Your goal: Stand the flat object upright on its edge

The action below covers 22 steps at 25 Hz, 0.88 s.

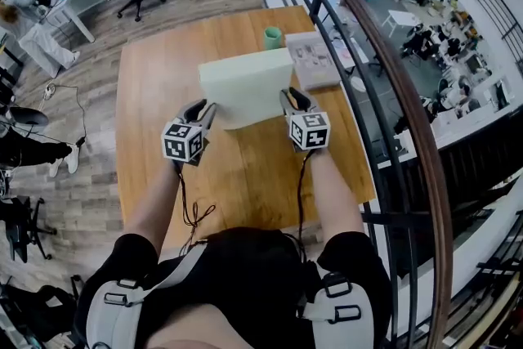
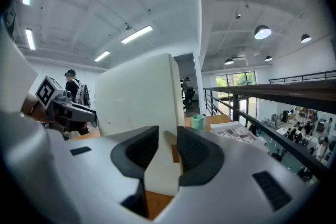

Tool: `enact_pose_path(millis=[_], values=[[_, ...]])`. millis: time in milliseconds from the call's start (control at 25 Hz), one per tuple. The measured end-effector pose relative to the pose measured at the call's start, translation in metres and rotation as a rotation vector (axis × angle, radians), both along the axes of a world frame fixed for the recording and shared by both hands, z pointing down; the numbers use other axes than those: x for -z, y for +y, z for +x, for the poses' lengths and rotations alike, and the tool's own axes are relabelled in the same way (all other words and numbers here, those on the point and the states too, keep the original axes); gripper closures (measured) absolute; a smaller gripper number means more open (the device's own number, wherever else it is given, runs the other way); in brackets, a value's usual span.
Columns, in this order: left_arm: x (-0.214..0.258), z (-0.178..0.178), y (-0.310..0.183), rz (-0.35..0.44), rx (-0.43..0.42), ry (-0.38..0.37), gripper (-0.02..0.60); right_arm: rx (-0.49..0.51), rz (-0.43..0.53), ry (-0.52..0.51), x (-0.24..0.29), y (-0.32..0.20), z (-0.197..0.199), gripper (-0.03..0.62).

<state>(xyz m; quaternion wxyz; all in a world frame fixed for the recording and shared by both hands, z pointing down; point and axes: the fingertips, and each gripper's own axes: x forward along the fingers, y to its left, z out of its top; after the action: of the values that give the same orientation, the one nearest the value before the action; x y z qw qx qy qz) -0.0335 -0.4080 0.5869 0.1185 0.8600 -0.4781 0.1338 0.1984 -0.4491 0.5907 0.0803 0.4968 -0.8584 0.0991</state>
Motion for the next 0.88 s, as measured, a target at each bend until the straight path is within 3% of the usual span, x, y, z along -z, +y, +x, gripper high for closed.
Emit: enact_pose_path(millis=[280, 360, 440, 880], values=[[0.034, -0.017, 0.022, 0.082, 0.096, 0.030, 0.471, -0.070, 0.097, -0.016, 0.043, 0.029, 0.003, 0.504], [0.053, -0.020, 0.030, 0.137, 0.117, 0.021, 0.540, -0.105, 0.150, -0.014, 0.062, 0.038, 0.005, 0.570], [0.070, -0.021, 0.037, 0.180, 0.129, 0.013, 0.577, -0.123, 0.193, -0.017, 0.079, 0.046, 0.003, 0.588], [0.140, -0.043, 0.099, 0.329, 0.172, 0.058, 0.577, -0.175, 0.366, 0.009, 0.156, 0.117, -0.023, 0.589]])
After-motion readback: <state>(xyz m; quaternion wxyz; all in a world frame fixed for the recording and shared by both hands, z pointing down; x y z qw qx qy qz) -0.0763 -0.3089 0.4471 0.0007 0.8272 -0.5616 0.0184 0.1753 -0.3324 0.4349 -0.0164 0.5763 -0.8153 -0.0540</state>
